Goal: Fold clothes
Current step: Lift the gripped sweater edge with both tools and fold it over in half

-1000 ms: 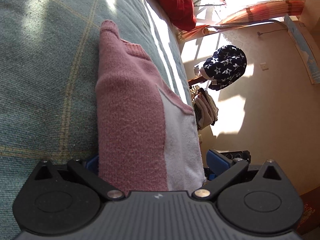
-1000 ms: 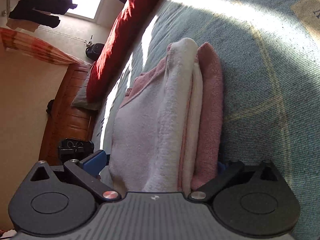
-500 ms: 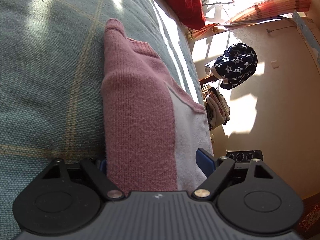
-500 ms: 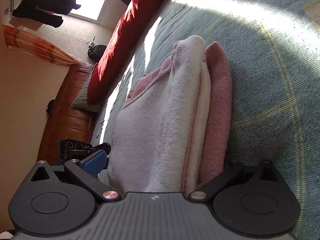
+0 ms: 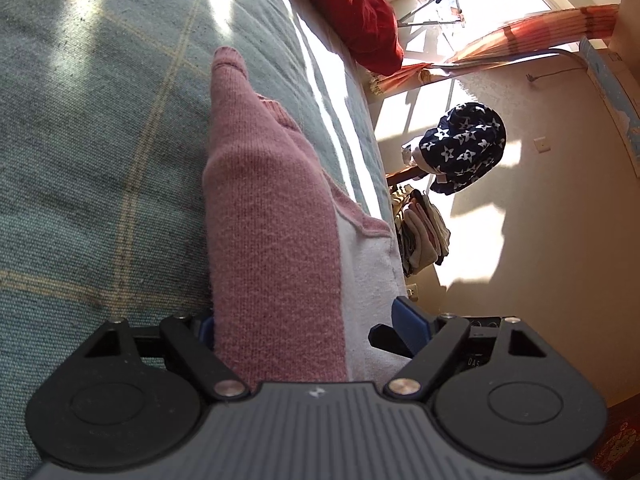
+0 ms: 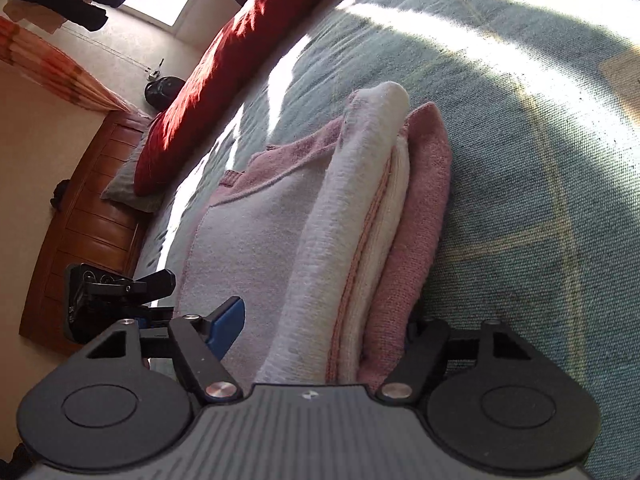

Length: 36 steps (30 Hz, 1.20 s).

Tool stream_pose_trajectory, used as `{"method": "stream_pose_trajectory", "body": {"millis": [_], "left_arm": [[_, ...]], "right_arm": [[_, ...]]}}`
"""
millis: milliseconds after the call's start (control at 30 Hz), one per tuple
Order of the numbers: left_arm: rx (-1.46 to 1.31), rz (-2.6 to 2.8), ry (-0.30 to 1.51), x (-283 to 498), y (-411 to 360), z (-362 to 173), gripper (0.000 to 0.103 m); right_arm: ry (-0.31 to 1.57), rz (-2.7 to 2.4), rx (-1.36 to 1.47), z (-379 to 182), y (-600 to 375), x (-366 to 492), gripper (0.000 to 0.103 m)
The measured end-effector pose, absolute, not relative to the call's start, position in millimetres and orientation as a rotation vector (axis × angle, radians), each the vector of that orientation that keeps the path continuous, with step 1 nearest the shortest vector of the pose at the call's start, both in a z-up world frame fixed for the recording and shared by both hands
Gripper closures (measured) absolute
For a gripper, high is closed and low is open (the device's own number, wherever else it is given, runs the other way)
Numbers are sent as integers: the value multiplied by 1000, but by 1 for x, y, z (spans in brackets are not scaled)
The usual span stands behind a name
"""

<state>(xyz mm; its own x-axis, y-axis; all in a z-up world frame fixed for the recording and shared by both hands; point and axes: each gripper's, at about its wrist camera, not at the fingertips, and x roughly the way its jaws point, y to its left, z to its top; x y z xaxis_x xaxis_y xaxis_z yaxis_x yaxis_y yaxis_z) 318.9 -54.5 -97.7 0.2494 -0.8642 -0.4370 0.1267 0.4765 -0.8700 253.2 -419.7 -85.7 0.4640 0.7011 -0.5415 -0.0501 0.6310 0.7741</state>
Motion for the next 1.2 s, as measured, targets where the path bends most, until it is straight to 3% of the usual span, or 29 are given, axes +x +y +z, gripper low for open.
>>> {"method": "stream_pose_trajectory", "body": {"millis": [133, 300, 533, 667, 733, 800, 867, 967, 1200], "left_arm": [[-825, -823, 1087, 316, -53, -88, 21], [-803, -815, 1096, 316, -54, -87, 21], [-779, -781, 1138, 320, -48, -111, 19], [-774, -797, 1143, 322, -57, -107, 6], [-755, -805, 1145, 321, -63, -104, 6], [-737, -812, 1147, 321, -69, -100, 10], [-779, -804, 1131, 316, -58, -97, 27], [-809, -794, 1114, 315, -51, -93, 41], [-795, -802, 1091, 312, -45, -76, 43]], "right_arm": [[961, 536, 804, -84, -426, 248, 37], [985, 530, 800, -92, -428, 250, 37], [1000, 532, 812, -99, -429, 252, 33], [985, 544, 841, -97, -427, 252, 23], [977, 551, 855, -96, -426, 253, 22], [970, 557, 870, -94, -425, 253, 23], [962, 563, 884, -93, -424, 253, 34], [950, 572, 906, -91, -423, 254, 41], [938, 587, 885, -73, -418, 250, 41]]}}
